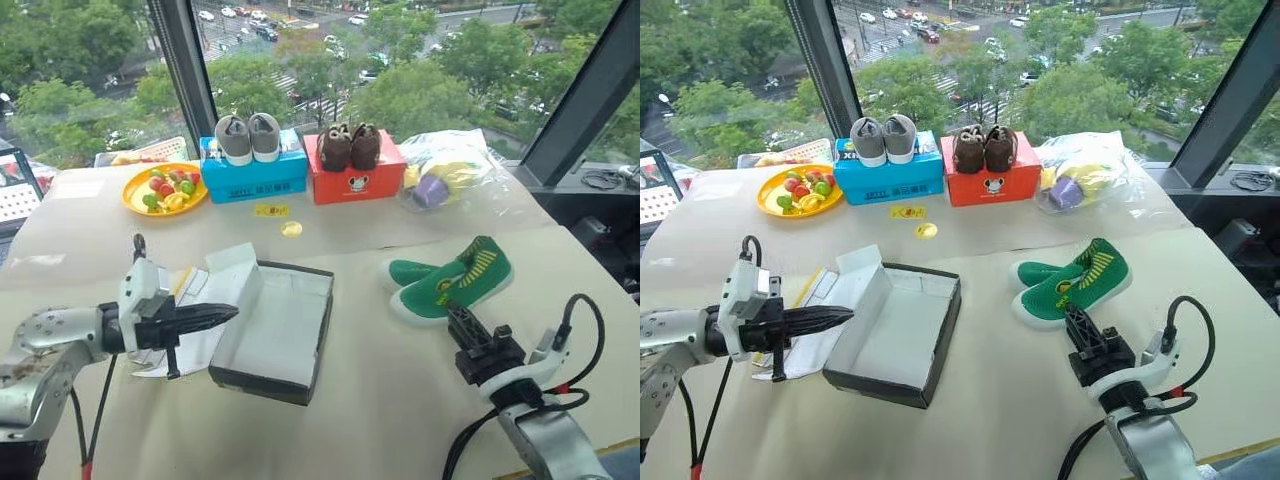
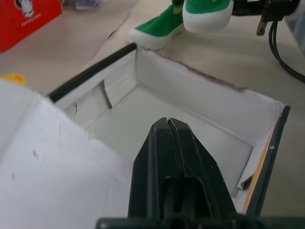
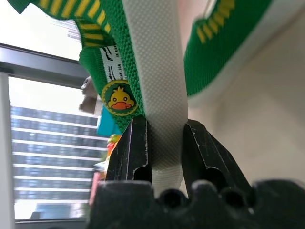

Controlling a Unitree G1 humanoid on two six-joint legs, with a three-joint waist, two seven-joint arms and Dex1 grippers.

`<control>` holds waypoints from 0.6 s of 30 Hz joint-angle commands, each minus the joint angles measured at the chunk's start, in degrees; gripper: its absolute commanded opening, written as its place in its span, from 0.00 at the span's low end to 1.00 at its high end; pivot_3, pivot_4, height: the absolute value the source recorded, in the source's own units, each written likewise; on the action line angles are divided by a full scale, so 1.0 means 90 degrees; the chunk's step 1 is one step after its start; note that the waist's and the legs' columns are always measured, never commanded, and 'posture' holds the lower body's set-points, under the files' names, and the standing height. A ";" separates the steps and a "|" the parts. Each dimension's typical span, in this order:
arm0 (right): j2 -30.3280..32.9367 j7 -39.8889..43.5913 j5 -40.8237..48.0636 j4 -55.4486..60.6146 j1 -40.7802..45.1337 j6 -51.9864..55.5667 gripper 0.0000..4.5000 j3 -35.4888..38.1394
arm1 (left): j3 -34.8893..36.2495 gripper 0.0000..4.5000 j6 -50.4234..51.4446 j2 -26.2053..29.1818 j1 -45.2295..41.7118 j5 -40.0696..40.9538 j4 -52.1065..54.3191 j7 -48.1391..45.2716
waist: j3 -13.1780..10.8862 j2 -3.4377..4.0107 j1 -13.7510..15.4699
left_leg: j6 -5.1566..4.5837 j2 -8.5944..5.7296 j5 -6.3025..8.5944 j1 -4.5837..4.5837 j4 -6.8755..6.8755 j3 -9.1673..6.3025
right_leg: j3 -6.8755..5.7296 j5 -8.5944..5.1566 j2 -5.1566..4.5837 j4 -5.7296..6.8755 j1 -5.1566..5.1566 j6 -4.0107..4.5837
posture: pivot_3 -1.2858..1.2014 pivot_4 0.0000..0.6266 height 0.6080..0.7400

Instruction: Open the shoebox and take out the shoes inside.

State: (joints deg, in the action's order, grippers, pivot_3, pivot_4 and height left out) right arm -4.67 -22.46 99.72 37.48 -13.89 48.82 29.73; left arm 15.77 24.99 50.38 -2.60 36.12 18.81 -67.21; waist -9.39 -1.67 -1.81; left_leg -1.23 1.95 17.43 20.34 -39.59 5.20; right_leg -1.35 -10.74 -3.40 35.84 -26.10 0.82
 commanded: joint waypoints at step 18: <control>0.0751 -0.0523 -0.0166 -0.0692 -0.0718 -0.2186 0.54 -0.1399 | 0.0073 0.00 -0.0075 0.0087 -0.0102 -0.0004 -0.0058 -0.0113 | 0.0010 -0.0017 0.0105 | -0.0024 -0.0003 0.0015 -0.0002 -0.0004 0.0022 | 0.0051 -0.0004 0.0004 -0.0017 -0.0010 -0.0020 | 0.52 0.24 0.93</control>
State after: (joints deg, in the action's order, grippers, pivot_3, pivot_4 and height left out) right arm 0.99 -27.56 99.93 31.19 -20.67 30.68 16.50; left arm 15.37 24.99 50.39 -3.55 35.98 17.69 -68.13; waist -9.30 -1.82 -0.86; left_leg -1.46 1.92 17.57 20.31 -39.63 5.40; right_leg -0.88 -10.77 -3.36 35.69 -26.18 0.64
